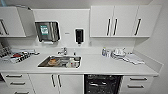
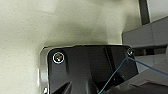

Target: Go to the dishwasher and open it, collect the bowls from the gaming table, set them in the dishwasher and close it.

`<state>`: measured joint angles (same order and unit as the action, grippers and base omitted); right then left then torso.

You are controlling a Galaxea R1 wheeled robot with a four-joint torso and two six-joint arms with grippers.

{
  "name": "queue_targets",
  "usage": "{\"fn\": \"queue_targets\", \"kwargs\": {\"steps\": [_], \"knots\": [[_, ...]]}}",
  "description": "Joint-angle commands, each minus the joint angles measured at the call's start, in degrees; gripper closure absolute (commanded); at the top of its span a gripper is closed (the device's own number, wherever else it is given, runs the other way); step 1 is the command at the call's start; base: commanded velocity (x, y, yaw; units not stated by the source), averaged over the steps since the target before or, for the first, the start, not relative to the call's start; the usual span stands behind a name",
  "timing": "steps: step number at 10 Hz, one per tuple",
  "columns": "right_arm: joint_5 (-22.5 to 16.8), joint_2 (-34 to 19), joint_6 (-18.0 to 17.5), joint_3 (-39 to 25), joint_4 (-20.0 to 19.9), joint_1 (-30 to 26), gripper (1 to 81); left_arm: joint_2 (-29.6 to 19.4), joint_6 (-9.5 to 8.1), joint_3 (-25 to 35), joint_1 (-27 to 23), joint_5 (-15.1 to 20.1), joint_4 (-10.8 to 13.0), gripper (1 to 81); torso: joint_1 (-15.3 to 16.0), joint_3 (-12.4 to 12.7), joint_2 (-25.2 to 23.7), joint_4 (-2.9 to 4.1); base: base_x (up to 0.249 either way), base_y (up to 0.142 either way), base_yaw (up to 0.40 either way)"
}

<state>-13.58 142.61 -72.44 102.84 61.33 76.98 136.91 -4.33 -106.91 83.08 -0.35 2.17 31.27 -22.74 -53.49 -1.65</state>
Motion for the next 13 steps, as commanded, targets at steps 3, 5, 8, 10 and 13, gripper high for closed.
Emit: {"fn": "queue_targets", "kwargs": {"steps": [3, 5, 8, 10, 13], "knots": [[3.1, 4.3, 0.1, 6.3, 1.4, -0.8, 1.0, 1.8, 0.2, -4.5, -1.0, 0.1, -0.1, 1.0, -6.2, 0.0, 9.6, 0.0, 0.0, 0.0, 0.0], [3.7, 7.5, 0.0, 13.1, 1.1, 0.1, 1.0, 2.7, -0.15, -5.6, -0.8, 0.0, -0.1, 1.0, -8.9, 0.0, 13.7, 0.0, 0.0, 0.0, 0.0], [5.1, 13.2, 0.3, 23.1, 1.4, 2.0, 1.0, 3.5, -0.24, -6.0, -0.2, 0.0, -0.1, 1.0, -12.8, 0.0, 19.8, 0.0, 0.0, 0.0, 0.0], [11.6, 14.2, 1.0, 28.9, 3.5, 3.5, 1.0, 4.9, -0.33, -8.0, -0.2, 0.1, -0.2, 1.0, -11.7, 0.0, 18.1, 0.0, 0.0, 0.0, 0.0], [18.0, 15.7, 0.9, 35.2, 3.2, 4.5, 1.0, 5.5, -0.33, -8.7, -0.2, 0.1, -0.1, 1.0, -13.8, 6.0, 21.4, 0.0, 0.0, 0.0, 0.0]]}}
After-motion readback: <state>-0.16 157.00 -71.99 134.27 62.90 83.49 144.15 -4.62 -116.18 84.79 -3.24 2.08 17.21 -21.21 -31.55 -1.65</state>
